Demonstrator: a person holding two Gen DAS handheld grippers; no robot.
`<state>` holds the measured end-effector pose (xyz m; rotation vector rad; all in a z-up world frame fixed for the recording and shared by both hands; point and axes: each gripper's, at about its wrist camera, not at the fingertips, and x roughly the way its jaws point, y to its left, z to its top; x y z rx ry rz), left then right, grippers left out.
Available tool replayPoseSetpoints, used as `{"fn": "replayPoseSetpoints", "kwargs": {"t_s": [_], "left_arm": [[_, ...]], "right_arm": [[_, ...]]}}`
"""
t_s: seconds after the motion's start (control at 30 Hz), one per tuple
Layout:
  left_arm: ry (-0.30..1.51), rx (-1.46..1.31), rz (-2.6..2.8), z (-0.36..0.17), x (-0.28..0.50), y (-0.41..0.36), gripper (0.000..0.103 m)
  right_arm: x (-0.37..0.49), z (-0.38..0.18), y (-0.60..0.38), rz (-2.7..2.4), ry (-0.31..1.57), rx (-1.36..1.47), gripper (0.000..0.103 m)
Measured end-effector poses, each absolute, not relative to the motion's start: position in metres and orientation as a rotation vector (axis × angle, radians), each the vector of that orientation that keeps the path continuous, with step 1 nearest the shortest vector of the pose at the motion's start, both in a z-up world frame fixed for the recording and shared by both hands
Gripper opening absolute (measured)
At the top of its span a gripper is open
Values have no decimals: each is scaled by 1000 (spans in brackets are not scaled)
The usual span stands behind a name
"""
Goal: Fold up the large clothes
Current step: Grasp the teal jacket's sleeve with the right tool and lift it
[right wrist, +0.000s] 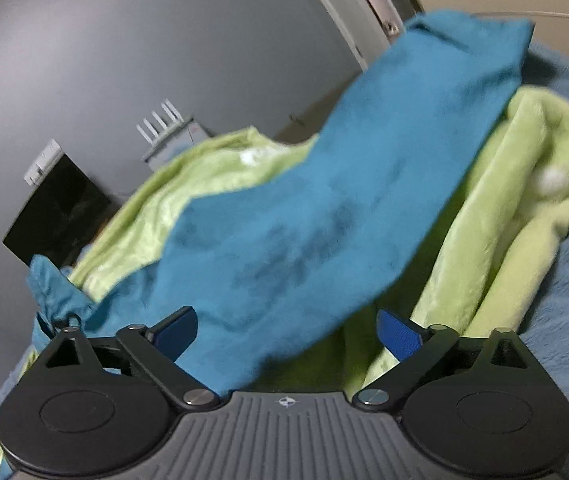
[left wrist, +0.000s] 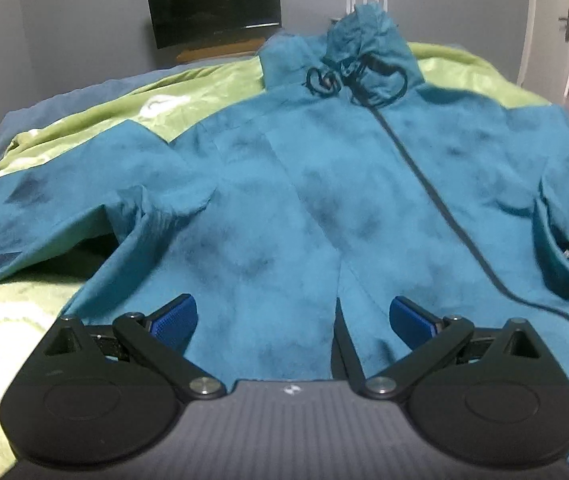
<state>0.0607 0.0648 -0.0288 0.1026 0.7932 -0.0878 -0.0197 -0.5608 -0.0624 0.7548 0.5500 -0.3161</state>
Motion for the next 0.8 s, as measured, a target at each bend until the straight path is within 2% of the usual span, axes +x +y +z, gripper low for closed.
{"fn": "replayPoseSetpoints", "kwargs": {"t_s": [0.17, 0.23, 0.3, 0.37, 0.67, 0.73, 0.77, 0.8], "left_arm": [[827, 74, -105, -36, 63, 66, 103], [830, 68, -110, -36, 63, 66, 103], [831, 64, -110, -36, 63, 67, 103], [835, 60, -113, -36, 63, 67, 103], [832, 25, -116, -37, 65, 72, 103], [835, 23, -114, -38, 66, 72, 103], [835, 26, -113, -38, 65, 71, 103], [835, 28, -113, -38, 65, 71, 103]], "right_arm": [[10, -75, -556, -367, 603, 708, 93], [15, -76, -557, -387, 580, 712, 86], [18, -74, -561, -436, 544, 682, 64], [19, -70, -567, -480, 497, 622, 54], [7, -62, -631, -584, 203, 771, 51], [13, -59, -639, -596, 214, 770, 35], [18, -57, -640, -613, 237, 747, 13], [23, -52, -639, -622, 251, 716, 6]]}}
